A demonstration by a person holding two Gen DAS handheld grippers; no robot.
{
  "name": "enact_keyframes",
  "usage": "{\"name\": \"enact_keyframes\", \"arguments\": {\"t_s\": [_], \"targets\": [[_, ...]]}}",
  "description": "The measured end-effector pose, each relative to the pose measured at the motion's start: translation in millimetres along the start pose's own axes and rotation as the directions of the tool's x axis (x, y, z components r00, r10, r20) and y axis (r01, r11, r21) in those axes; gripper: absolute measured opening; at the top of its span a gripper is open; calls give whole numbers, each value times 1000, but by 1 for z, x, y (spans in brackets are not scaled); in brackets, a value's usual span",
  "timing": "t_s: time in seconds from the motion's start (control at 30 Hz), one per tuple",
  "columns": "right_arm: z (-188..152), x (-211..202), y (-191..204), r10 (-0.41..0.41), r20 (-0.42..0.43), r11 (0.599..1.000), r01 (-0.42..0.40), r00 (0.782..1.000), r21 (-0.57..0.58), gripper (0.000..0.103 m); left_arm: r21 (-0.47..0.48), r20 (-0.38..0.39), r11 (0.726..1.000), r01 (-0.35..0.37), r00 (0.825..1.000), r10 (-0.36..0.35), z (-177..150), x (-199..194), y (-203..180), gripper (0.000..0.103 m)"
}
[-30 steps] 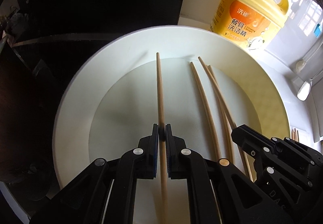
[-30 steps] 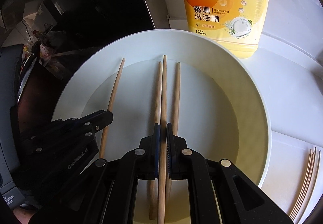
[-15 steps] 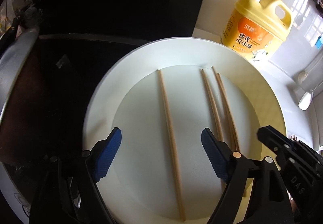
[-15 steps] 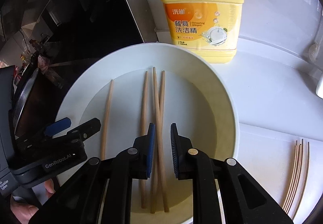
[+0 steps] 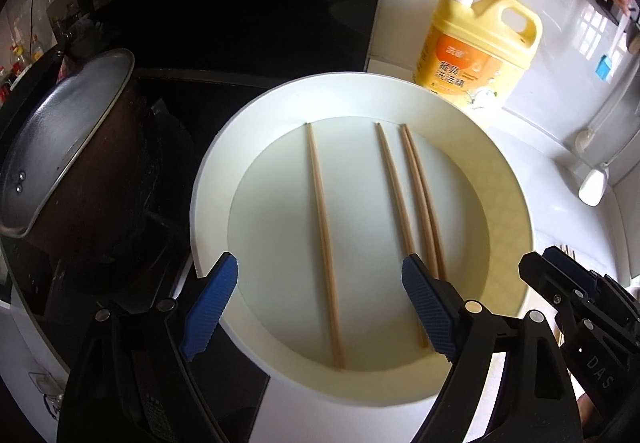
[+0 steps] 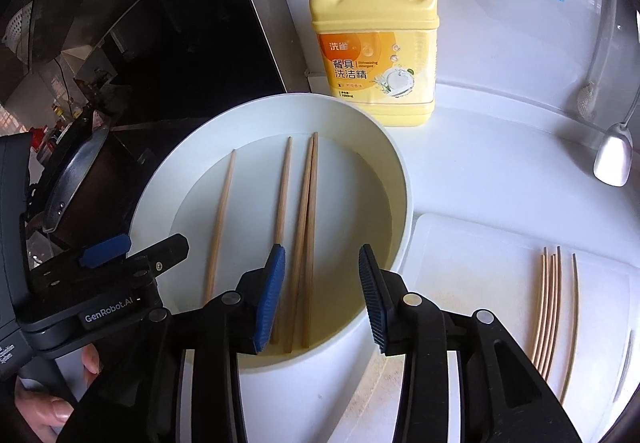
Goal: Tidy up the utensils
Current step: 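Move both open tools back toward the remaining chopsticks on the board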
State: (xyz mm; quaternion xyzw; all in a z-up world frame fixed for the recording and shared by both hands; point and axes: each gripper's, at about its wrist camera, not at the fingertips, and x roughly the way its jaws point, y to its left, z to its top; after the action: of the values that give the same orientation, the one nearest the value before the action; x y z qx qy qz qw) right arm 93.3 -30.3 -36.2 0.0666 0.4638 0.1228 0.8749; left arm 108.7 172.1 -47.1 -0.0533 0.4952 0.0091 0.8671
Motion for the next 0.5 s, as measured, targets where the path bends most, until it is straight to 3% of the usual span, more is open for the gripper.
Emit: {"name": "enact_keyframes", "arguments": {"t_s": [0.23, 0.5], "targets": [[-21, -25, -11, -7, 1, 1000, 7, 1000, -9, 40, 4, 4, 1000, 20, 1000, -20, -16, -15, -18, 84], [-45, -56, -30, -21, 12, 1000, 21, 1000, 5, 54, 52, 20, 998, 39, 999, -40, -33, -41, -44, 86]]}}
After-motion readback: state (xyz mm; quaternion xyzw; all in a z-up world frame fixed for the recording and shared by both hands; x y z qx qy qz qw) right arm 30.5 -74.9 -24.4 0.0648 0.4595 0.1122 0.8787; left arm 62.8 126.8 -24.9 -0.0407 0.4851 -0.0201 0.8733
